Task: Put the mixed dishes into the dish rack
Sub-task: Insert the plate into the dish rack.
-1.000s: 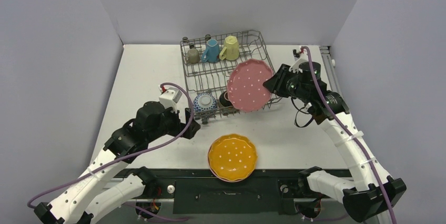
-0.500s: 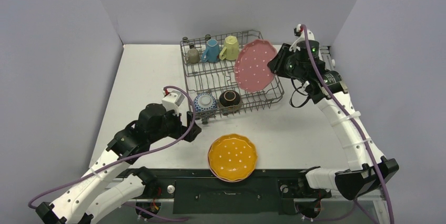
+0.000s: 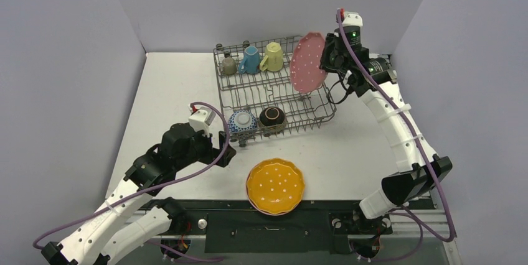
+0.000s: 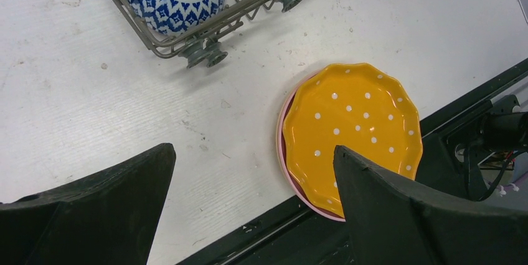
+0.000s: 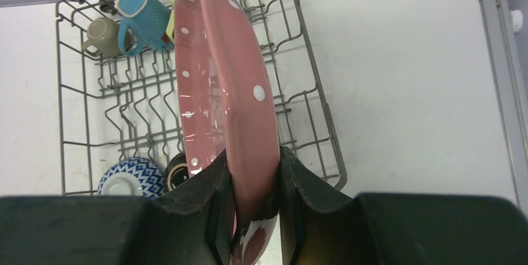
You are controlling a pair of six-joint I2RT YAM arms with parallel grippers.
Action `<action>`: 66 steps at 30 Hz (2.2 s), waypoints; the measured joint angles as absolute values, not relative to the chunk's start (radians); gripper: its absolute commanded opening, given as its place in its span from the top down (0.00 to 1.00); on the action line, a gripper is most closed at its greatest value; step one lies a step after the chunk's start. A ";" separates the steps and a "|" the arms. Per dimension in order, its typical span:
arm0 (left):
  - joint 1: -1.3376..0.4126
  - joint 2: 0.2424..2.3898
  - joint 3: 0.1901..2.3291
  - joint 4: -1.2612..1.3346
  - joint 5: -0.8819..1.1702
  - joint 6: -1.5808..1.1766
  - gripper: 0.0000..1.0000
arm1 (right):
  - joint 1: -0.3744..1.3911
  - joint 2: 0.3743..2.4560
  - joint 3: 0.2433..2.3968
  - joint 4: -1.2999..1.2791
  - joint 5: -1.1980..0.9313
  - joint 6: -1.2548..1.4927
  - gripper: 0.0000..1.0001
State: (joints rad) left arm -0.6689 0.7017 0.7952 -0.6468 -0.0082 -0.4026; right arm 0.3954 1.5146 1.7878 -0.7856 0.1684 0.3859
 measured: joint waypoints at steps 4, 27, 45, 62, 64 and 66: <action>-0.666 0.701 0.795 -0.647 -0.014 -0.402 0.04 | 0.409 1.584 1.860 -0.810 0.221 0.353 1.00; -0.651 0.698 0.795 -0.648 -0.030 -0.396 0.04 | 0.453 1.875 2.033 -0.756 0.423 0.192 1.00; -0.628 0.702 0.795 -0.647 -0.031 -0.387 0.04 | 0.444 1.980 2.057 -0.655 0.469 0.138 1.00; -0.611 0.705 0.795 -0.648 -0.044 -0.386 0.04 | 0.432 2.006 1.929 -0.451 0.514 0.071 1.00; -0.607 0.709 0.795 -0.648 -0.045 -0.386 0.04 | 0.431 2.025 1.908 -0.407 0.517 0.062 1.00; -0.606 0.709 0.795 -0.647 -0.045 -0.386 0.04 | 0.430 2.030 1.899 -0.393 0.516 0.062 1.00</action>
